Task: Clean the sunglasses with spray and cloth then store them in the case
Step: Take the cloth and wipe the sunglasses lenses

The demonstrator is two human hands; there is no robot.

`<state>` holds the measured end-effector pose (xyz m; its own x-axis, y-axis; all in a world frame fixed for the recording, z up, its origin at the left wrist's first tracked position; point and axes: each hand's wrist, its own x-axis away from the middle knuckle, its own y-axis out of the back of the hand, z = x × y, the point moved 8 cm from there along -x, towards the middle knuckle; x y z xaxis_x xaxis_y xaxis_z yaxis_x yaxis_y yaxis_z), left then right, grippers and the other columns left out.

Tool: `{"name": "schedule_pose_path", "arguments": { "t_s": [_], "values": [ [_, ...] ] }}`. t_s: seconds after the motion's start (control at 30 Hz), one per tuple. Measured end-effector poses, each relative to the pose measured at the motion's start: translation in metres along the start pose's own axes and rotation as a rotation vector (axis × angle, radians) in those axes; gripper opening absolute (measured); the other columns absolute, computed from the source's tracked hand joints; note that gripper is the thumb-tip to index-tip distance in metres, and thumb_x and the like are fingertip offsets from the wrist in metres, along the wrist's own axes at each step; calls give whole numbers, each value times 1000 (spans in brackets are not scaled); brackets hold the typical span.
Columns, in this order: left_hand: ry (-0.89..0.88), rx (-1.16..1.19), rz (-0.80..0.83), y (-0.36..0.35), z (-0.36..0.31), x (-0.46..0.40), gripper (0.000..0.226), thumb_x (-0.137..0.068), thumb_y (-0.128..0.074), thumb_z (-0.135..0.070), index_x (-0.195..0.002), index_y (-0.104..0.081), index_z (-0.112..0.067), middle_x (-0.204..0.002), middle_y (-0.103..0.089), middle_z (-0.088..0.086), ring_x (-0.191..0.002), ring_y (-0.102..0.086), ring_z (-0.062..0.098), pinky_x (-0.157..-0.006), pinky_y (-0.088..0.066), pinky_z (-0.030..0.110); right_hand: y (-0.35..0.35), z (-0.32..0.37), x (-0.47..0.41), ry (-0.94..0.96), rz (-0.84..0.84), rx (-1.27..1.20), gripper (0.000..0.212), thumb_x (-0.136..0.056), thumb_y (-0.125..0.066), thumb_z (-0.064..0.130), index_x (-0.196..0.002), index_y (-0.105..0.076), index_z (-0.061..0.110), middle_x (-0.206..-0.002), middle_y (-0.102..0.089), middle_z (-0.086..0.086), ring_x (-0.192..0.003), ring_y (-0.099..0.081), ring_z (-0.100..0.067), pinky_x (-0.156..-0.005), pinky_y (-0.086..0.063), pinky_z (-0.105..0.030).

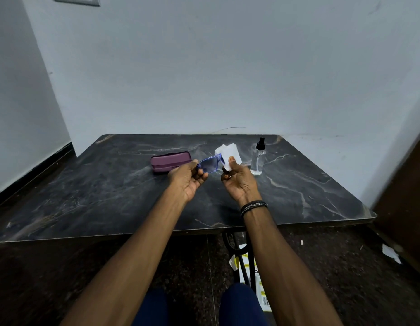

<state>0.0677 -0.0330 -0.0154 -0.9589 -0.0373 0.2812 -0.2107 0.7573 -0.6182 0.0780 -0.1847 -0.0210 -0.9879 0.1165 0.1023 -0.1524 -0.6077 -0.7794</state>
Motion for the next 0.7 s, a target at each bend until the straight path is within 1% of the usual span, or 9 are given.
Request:
{"name": "schedule_pose_path", "arguments": {
  "t_s": [0.1,0.2,0.3,0.37,0.43,0.5,0.57,0.7],
  "values": [
    [-3,-10,-7,1,1,0,5,-88,-62,0,-84,-59,2,-61,-55,9,-35,-51,8,-44,-53,24,-1,2,1,5,-26,36,14,-89,-60,-3,-87,-60,11,-78,-62,-2,-55,-51,-6,-46,-33,-15],
    [-11,-19,-10,1,1,0,5,-88,-63,0,-84,-59,2,-64,-54,10,-34,-50,7,-43,-52,23,0,2,-1,6,-60,100,15,-86,-64,-4,-85,-61,11,-78,-60,-2,-50,-50,-5,-43,-31,-15],
    [-12,-25,-11,1,1,0,5,-87,-63,0,-85,-59,2,-64,-55,10,-35,-50,7,-43,-52,23,3,0,-5,16,-79,136,12,-83,-71,3,-85,-62,12,-76,-59,-1,-48,-46,-5,-41,-31,-15],
    [-11,-23,-8,1,2,0,4,-87,-62,1,-86,-60,2,-60,-55,9,-35,-50,7,-43,-52,23,5,0,-6,32,-95,135,13,-82,-74,11,-88,-62,12,-74,-59,0,-49,-43,-5,-40,-33,-16],
    [-9,-21,-6,1,3,1,3,-87,-62,1,-86,-60,2,-57,-55,8,-35,-50,8,-43,-52,23,8,0,-8,50,-128,117,20,-81,-77,19,-93,-62,11,-71,-59,1,-52,-42,-6,-40,-35,-17],
    [-7,-23,-5,1,4,0,3,-87,-62,1,-86,-60,2,-60,-55,9,-35,-51,8,-43,-52,23,12,-1,-9,59,-144,106,25,-84,-74,26,-99,-61,9,-73,-59,-1,-54,-43,-8,-44,-36,-19],
    [-6,-21,-8,2,3,0,5,-87,-62,1,-83,-60,2,-61,-56,9,-35,-51,8,-43,-52,23,14,-2,-8,51,-138,99,19,-90,-67,25,-97,-61,9,-75,-59,-3,-56,-44,-10,-46,-37,-19],
    [-2,-8,-17,4,3,-1,6,-87,-61,1,-81,-60,1,-53,-57,7,-34,-51,7,-42,-51,22,11,-5,-7,15,-88,53,3,-94,-60,12,-92,-59,11,-80,-60,-4,-59,-45,-10,-44,-36,-16]
  ]
}}
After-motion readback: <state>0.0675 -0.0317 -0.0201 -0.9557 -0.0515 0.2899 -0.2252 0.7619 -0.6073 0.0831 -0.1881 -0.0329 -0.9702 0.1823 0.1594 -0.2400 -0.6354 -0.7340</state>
